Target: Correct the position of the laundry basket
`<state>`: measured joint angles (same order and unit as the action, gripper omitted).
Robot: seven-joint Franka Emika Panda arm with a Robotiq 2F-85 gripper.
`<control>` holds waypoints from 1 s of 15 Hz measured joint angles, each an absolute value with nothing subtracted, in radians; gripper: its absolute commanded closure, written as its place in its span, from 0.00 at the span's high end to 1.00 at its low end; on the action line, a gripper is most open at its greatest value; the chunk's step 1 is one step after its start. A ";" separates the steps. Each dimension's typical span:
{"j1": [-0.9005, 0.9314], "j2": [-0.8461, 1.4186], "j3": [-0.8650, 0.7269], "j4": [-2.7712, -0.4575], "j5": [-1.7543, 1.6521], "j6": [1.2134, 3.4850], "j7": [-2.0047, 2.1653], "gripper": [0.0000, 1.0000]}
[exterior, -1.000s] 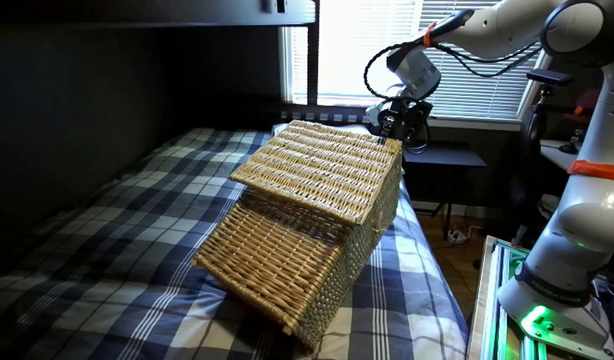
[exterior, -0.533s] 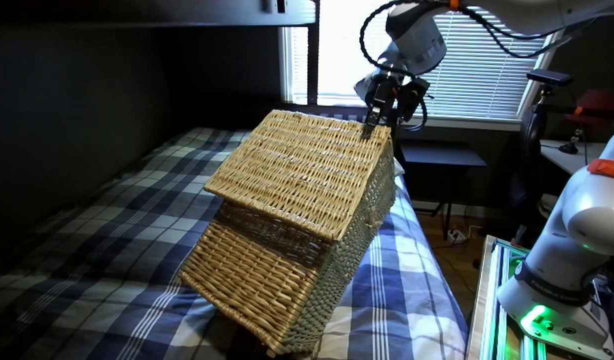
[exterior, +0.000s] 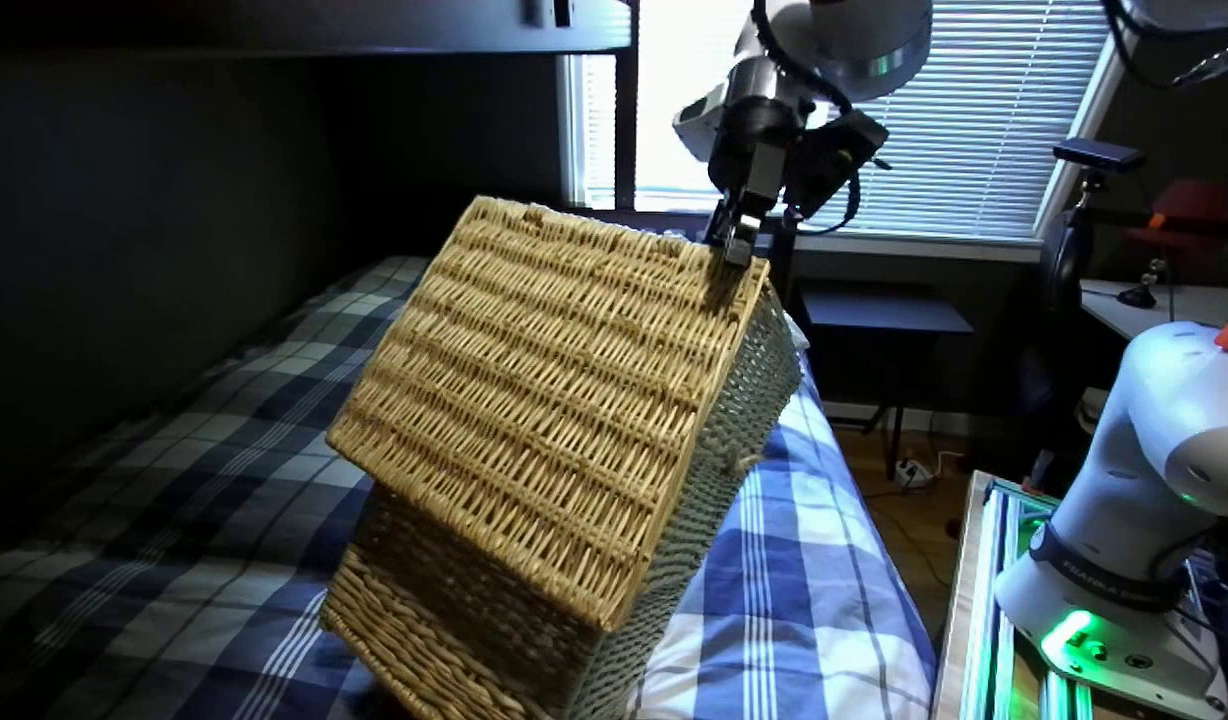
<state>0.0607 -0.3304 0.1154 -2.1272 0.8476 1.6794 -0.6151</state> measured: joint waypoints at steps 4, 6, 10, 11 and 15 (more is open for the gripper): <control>0.147 -0.351 0.190 -2.127 0.846 1.774 -0.588 1.00; 0.182 -0.349 0.212 -2.127 0.846 1.809 -0.588 1.00; 0.237 -0.345 0.222 -2.127 0.865 1.884 -0.623 1.00; 0.248 -0.345 0.222 -2.129 0.881 1.917 -0.646 1.00; 0.281 -0.345 0.228 -2.133 0.934 2.036 -0.732 1.00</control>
<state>0.2814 -0.3448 0.2282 -2.1327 0.9339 2.0357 -0.7320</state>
